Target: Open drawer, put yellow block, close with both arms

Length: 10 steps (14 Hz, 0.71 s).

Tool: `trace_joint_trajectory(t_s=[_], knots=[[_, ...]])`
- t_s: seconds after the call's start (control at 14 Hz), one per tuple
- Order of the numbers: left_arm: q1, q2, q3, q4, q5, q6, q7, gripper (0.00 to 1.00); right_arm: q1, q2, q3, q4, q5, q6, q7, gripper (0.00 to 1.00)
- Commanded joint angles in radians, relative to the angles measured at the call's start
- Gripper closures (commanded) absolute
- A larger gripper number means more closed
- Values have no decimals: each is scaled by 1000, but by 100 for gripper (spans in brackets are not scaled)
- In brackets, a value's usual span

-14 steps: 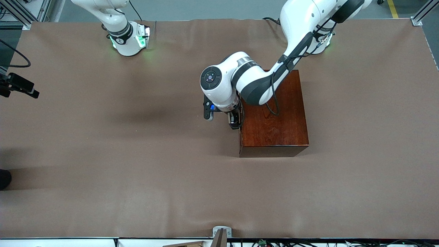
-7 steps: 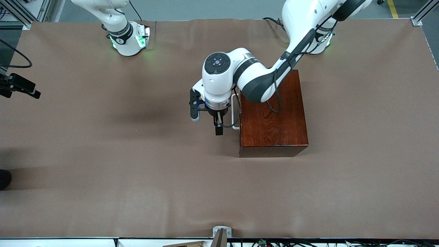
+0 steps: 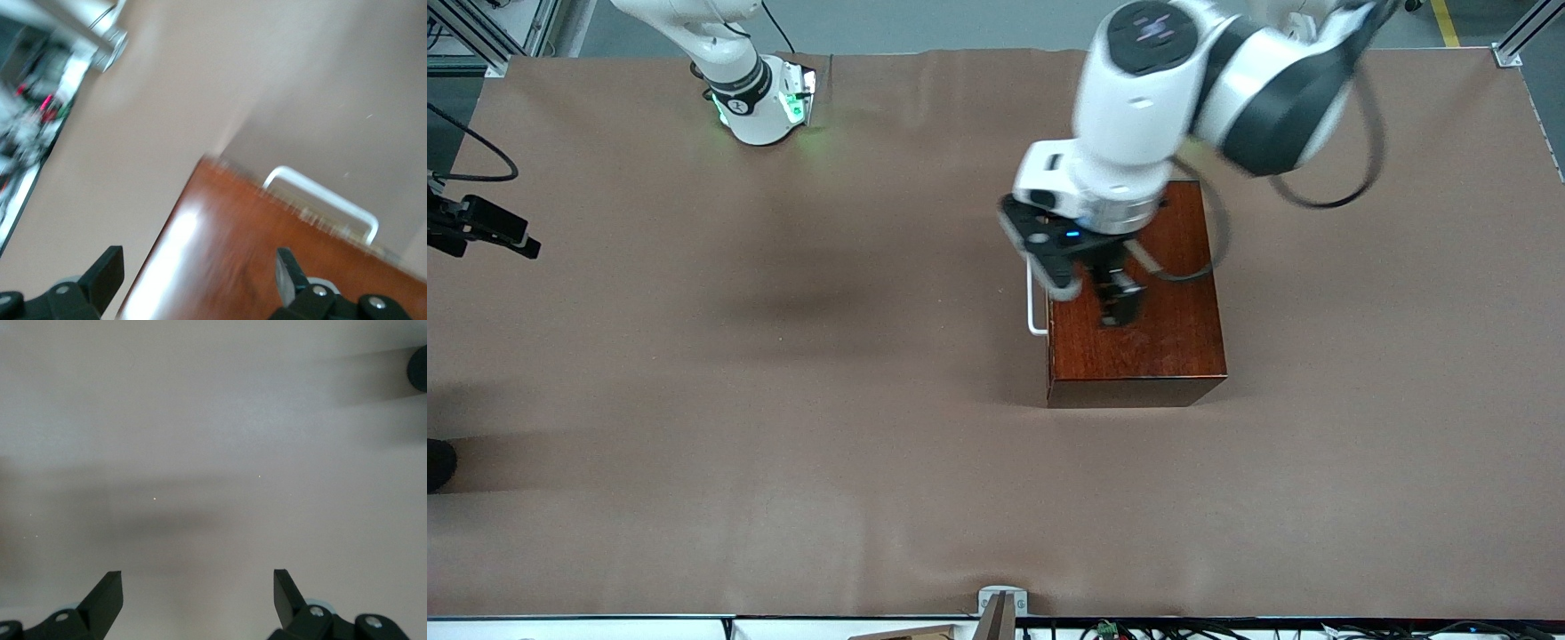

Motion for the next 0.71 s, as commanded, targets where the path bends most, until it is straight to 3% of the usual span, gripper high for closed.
trace_joint_trajectory(t_s=[0.0, 0.14, 0.43, 0.64], knots=[[140, -98, -6, -47, -29, -59, -54, 0, -7, 2, 6, 22, 4, -23, 9, 0], [221, -128, -9, -47, -41, -134, -44, 0, -13, -1, 6, 16, 2, -28, -6, 0], [428, -166, -11, -48, -222, -179, -45, 0, -4, -13, 13, 28, -56, -109, 1, 0], [458, -198, 0, -56, -218, -277, -60, 0, -4, -36, 12, 25, -21, -133, 99, 0]])
